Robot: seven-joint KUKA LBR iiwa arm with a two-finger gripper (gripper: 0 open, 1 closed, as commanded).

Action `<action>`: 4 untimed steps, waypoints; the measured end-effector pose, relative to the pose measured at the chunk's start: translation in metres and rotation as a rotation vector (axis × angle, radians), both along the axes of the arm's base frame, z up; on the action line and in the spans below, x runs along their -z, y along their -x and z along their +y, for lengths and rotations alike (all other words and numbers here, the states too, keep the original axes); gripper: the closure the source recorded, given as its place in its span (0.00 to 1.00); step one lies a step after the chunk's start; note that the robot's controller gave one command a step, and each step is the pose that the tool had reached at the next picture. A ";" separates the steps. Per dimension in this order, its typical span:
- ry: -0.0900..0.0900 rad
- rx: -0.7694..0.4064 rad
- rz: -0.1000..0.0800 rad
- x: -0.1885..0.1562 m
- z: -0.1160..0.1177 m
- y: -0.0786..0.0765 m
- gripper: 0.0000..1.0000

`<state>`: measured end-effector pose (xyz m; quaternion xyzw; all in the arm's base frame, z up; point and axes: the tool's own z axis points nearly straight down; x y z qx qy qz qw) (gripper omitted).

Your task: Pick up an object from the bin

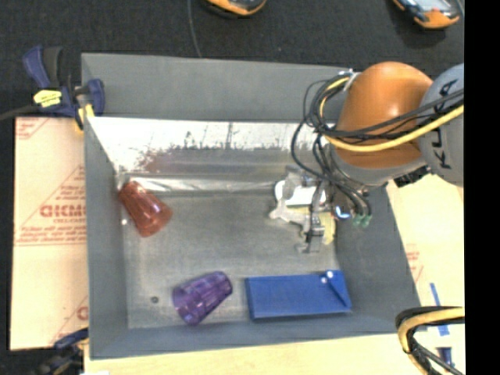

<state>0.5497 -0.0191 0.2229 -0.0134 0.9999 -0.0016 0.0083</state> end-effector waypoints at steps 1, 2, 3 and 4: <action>-0.004 0.000 0.006 0.059 0.057 0.019 0.00; -0.001 -0.015 0.015 0.072 0.087 0.034 0.00; -0.002 -0.071 -0.002 0.067 0.108 0.050 0.00; -0.006 0.029 -0.005 0.128 0.157 0.064 0.00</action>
Offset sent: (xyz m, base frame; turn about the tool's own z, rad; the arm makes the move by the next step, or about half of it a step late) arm -0.0443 0.1183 -0.0049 -0.0308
